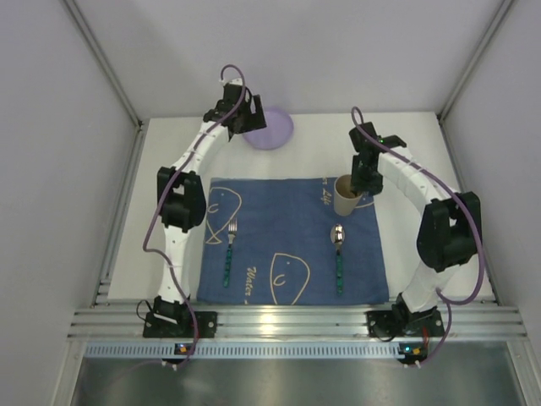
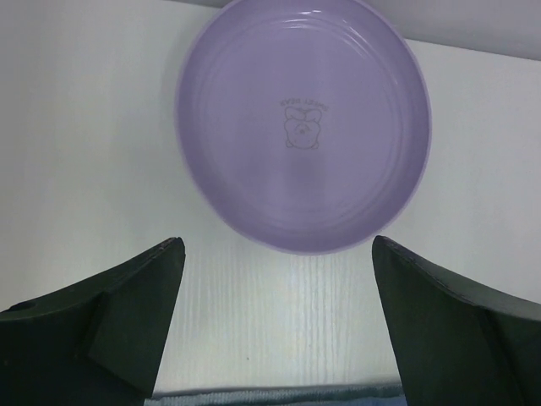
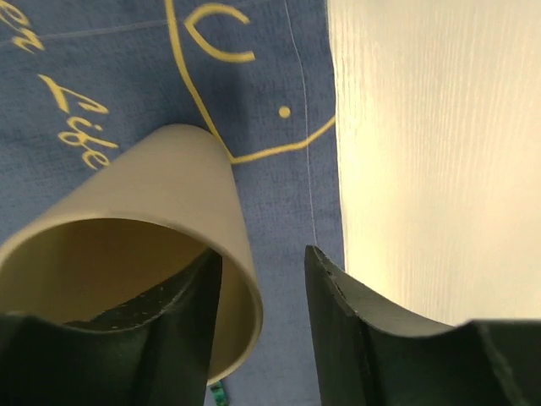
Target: Set the dinner table for one person
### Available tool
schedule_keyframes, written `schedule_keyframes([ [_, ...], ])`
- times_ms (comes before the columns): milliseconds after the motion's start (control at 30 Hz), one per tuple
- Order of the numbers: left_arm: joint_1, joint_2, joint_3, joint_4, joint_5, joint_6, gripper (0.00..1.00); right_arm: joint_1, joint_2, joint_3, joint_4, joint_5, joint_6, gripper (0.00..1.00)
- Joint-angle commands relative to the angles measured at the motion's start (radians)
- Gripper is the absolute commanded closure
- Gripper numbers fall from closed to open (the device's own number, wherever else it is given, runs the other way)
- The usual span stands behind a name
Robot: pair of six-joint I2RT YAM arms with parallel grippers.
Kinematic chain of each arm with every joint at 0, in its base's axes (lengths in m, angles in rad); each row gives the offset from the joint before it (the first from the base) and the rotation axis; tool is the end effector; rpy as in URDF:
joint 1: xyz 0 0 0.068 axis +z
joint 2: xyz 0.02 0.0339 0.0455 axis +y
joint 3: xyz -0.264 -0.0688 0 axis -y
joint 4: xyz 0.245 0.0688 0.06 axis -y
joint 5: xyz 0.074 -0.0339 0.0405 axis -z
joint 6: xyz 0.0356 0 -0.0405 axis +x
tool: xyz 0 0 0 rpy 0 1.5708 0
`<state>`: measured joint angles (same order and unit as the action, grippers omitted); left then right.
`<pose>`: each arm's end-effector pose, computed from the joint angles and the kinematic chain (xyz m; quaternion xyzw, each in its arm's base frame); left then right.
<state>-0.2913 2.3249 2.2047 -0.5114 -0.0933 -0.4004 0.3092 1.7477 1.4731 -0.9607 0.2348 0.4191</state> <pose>0.5177 -0.1518 0.2715 -0.0696 0.8883 -0.1141 0.4394 0.3400 0.0999 0.2621 0.0733 0.9766 -0.0489 0.1961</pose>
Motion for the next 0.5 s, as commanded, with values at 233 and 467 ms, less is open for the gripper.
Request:
schedule_keyframes([
  [233, 0.029, 0.140, 0.090, 0.082, -0.026, -0.106, 0.02, -0.013, -0.108, -0.053, -0.030, 0.009, -0.005, 0.36],
  [467, 0.038, 0.211, 0.121, 0.125, -0.016, -0.127, 0.10, -0.013, -0.234, -0.117, -0.085, -0.008, 0.024, 0.36],
])
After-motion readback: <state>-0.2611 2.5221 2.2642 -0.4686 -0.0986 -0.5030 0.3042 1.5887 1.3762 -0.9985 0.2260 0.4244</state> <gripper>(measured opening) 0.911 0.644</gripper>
